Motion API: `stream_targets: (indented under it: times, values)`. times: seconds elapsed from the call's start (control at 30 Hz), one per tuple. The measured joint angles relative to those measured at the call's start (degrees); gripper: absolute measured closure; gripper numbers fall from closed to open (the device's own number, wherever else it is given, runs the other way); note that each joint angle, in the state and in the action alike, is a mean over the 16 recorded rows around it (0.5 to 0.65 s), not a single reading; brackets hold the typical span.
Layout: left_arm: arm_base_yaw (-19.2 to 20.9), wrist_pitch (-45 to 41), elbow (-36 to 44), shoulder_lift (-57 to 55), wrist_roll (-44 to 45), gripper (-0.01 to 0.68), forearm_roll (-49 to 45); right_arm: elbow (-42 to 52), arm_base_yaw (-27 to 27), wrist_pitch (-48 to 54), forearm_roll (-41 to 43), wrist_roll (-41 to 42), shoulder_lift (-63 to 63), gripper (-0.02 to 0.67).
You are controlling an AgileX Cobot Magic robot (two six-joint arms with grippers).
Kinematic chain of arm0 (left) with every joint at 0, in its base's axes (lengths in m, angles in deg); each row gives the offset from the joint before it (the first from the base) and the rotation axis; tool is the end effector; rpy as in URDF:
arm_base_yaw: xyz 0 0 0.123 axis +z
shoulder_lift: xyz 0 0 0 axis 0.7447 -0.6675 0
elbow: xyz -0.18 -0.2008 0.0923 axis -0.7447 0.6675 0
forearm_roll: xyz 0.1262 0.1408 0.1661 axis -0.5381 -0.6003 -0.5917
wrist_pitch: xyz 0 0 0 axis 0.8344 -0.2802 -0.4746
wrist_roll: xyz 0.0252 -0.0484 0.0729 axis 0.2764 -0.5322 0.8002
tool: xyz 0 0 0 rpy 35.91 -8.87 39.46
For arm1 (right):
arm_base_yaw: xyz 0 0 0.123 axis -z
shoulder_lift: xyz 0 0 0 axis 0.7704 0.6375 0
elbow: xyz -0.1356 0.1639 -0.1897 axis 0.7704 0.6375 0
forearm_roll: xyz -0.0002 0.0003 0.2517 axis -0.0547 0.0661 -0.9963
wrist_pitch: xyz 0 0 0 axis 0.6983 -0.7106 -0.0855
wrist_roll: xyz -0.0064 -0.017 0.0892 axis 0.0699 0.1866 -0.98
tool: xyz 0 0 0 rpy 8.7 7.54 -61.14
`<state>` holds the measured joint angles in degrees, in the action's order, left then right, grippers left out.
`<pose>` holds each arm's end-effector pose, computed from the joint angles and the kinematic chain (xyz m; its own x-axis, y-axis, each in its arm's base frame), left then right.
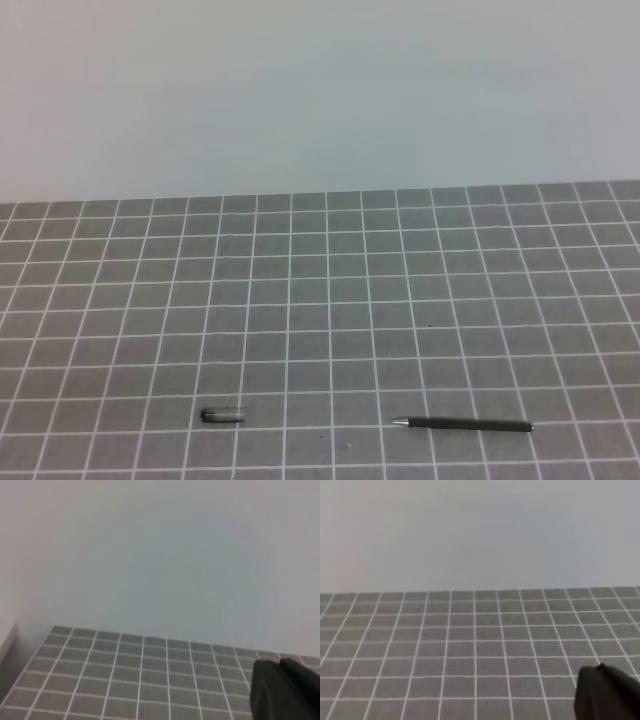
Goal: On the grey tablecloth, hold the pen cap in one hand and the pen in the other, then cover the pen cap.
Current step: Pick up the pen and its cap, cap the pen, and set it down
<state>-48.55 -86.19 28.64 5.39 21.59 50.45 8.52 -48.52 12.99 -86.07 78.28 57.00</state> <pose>0.0530 -0.0058 0.2669 -0.0236 -0.2614 -0.9650 0.0626 0.9629 -0.2624 0.0448 -0.0008 0.2972 -0.0610 -0.0535 -0.9967 0.0229 0.9982 -0.0550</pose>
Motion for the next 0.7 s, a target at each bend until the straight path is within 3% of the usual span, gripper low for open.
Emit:
stream_targets:
  times: [0.4, 0.7]
  values:
    - [-0.04, -1.82, -0.91, -7.99, 8.32, 0.673, 9.02, -18.33, -0.31, 15.91, -19.51, 32.72, 26.53, 0.645]
    - [-0.06, -1.90, -0.92, -8.74, 10.18, 0.673, 10.81, -30.67, -3.79, 23.31, -23.32, 43.88, 49.46, 0.645]
